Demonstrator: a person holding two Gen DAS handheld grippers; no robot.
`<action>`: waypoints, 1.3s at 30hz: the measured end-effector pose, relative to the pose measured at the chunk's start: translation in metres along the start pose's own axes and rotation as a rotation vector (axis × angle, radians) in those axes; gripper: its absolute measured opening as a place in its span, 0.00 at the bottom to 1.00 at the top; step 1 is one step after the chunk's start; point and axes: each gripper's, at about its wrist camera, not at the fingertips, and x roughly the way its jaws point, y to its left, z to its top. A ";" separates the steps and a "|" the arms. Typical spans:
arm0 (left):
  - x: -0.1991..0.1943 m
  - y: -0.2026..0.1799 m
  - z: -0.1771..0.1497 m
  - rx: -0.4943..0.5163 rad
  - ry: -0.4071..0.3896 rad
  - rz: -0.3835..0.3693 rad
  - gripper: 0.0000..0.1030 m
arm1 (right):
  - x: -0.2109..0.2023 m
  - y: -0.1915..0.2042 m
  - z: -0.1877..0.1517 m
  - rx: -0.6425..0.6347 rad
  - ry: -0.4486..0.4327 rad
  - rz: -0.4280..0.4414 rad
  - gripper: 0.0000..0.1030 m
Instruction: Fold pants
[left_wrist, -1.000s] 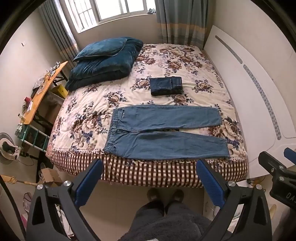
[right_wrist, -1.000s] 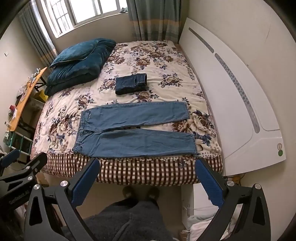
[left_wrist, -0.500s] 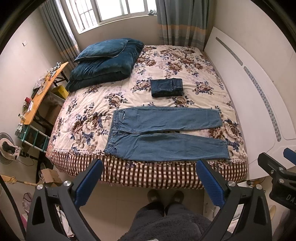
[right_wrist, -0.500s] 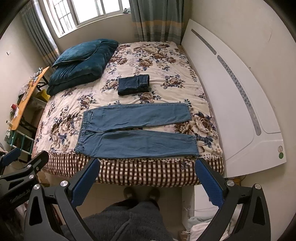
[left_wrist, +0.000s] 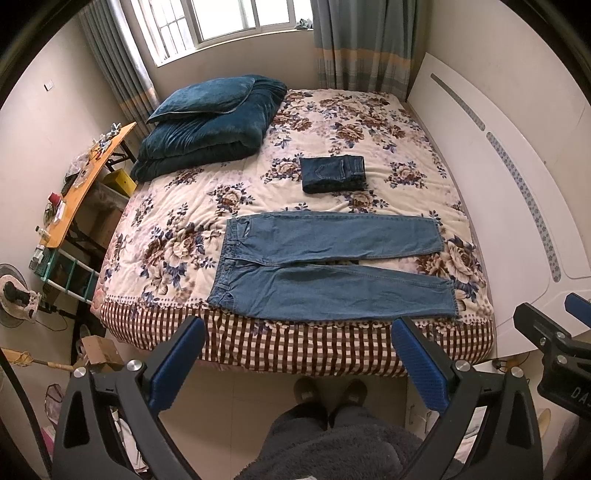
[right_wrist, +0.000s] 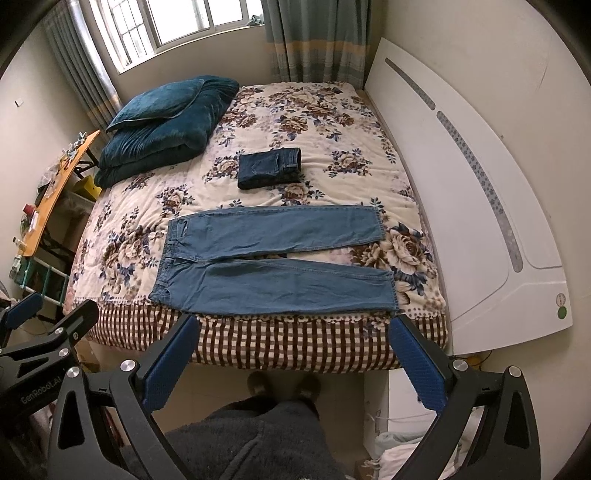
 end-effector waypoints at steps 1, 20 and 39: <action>0.000 0.000 -0.001 0.000 0.001 -0.001 1.00 | -0.001 0.001 0.001 0.000 0.000 0.000 1.00; -0.001 0.004 0.009 -0.008 -0.012 -0.003 1.00 | 0.001 0.002 -0.001 -0.001 -0.002 -0.005 1.00; -0.007 -0.004 0.010 -0.007 -0.022 -0.005 1.00 | 0.000 0.006 0.001 -0.012 0.001 -0.007 1.00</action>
